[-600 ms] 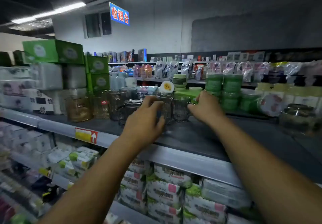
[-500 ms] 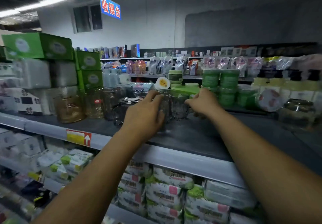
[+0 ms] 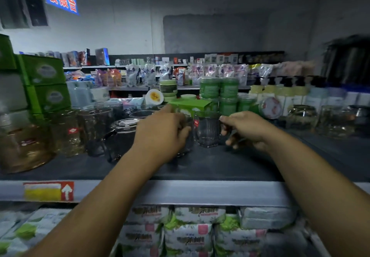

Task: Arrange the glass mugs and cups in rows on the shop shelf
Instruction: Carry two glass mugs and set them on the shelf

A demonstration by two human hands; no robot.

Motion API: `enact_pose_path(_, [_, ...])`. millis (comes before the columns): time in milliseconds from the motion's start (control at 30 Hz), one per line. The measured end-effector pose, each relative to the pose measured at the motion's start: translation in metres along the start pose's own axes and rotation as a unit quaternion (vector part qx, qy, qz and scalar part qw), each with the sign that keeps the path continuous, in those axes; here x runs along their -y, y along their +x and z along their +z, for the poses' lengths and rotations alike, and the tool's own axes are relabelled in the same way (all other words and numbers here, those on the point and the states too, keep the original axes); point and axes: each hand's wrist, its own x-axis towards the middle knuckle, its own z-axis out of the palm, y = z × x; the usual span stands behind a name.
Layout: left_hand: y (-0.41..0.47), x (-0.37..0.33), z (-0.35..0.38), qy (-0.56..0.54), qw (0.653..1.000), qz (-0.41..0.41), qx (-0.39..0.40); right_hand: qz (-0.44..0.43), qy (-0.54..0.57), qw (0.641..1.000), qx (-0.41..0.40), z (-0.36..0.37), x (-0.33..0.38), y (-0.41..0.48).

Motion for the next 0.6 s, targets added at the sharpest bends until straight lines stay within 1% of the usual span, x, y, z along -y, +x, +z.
enact_pose_path(100, [-0.009, -0.007, 0.003, -0.076, 0.995, 0.01, -0.069, 0.004, 0.047, 0.998, -0.036, -0.007, -0.009, -0.022])
enact_pose_path(167, [-0.017, -0.014, 0.006, -0.172, 0.982, -0.002, -0.082, 0.012, 0.079, 0.995, -0.062, -0.011, -0.013, -0.035])
enact_pose_path(233, [-0.025, -0.021, 0.011, -0.286, 0.957, -0.027, -0.044, 0.016, 0.095, 0.992, -0.08, -0.015, -0.017, -0.044])
enact_pose_path(300, [-0.026, -0.025, 0.013, -0.377, 0.923, -0.066, 0.029, 0.02, 0.105, 0.99, -0.092, -0.019, -0.019, -0.047])
enact_pose_path(400, [-0.019, -0.024, 0.016, -0.423, 0.889, -0.126, 0.123, 0.024, 0.15, 0.984, -0.093, -0.02, -0.023, -0.047])
enact_pose_path(467, [-0.015, -0.023, 0.02, -0.444, 0.871, -0.156, 0.141, 0.024, 0.185, 0.978, -0.095, -0.019, -0.026, -0.044])
enact_pose_path(600, [-0.013, -0.024, 0.028, -0.48, 0.854, -0.165, 0.112, 0.024, 0.265, 0.957, -0.12, -0.01, -0.028, -0.035])
